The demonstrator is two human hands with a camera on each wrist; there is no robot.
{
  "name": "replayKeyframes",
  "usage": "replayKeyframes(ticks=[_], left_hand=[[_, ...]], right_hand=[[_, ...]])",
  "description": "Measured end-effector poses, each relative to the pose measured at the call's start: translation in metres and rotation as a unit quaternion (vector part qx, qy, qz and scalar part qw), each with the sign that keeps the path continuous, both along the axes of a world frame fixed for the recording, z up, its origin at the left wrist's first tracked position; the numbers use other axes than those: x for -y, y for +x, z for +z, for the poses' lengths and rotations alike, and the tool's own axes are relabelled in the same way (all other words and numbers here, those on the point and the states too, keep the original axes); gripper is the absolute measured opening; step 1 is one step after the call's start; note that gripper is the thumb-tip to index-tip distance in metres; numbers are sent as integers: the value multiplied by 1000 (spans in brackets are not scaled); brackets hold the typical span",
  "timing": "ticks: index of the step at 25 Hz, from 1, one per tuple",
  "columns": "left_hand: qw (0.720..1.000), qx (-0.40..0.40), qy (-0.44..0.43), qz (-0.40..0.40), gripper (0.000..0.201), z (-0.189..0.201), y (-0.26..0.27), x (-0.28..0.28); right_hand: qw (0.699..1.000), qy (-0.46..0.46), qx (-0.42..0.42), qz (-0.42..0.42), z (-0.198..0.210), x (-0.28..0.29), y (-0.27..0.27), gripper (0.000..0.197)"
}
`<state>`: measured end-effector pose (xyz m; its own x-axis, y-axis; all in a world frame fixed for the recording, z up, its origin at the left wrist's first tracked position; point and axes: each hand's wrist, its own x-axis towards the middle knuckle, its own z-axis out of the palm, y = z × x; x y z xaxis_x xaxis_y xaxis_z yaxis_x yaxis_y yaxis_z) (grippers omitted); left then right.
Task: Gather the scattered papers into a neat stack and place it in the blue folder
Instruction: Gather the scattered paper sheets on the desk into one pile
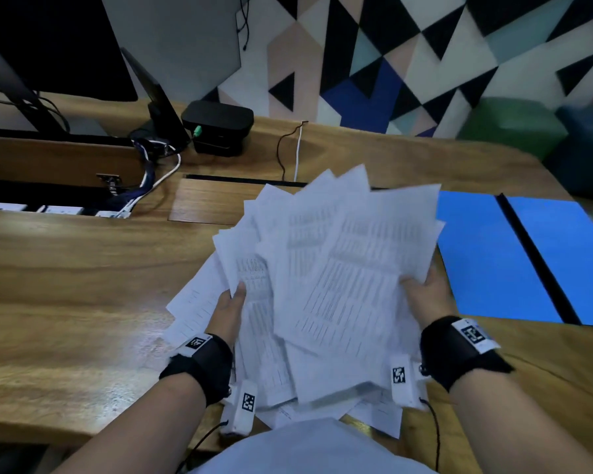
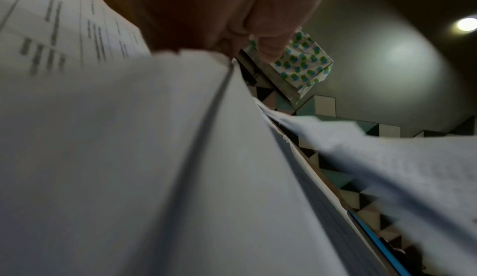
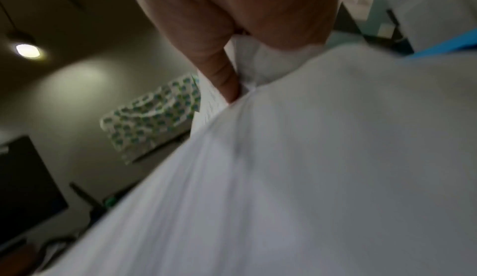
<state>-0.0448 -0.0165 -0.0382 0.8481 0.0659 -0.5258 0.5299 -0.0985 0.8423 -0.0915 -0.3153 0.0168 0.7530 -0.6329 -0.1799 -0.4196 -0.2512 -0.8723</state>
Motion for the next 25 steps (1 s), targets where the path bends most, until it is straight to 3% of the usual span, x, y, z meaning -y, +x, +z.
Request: replayKeyframes(ticks=[3, 5, 8, 10, 12, 15, 18, 21, 23, 25], left_hand=[[1000, -3, 8, -20, 61, -3, -1, 4], [998, 4, 61, -31, 51, -9, -2, 6], [995, 0, 98, -15, 42, -15, -2, 7], [996, 2, 94, 8, 41, -20, -1, 7], [997, -1, 79, 26, 42, -24, -1, 8], [997, 11, 79, 22, 47, -27, -3, 10], [996, 16, 88, 17, 54, -26, -2, 8], [996, 14, 81, 28, 57, -24, 0, 2], [996, 12, 90, 20, 58, -25, 0, -2], [995, 7, 97, 4, 56, -24, 0, -4]], right_hand=[[974, 130, -105, 153, -19, -18, -14, 52], [960, 169, -135, 177, -23, -18, -18, 46], [977, 95, -148, 117, -27, -11, -12, 30], [967, 64, -199, 147, -31, -7, -10, 35], [947, 113, -224, 199, -31, -12, -13, 36], [970, 116, -152, 149, -34, -17, -17, 31], [994, 14, -101, 36, -37, -6, -8, 27], [988, -104, -104, -55, -22, 14, 4, 33], [989, -119, -49, -78, 1, 24, 13, 34], [993, -109, 5, -44, 17, 27, 27, 32]])
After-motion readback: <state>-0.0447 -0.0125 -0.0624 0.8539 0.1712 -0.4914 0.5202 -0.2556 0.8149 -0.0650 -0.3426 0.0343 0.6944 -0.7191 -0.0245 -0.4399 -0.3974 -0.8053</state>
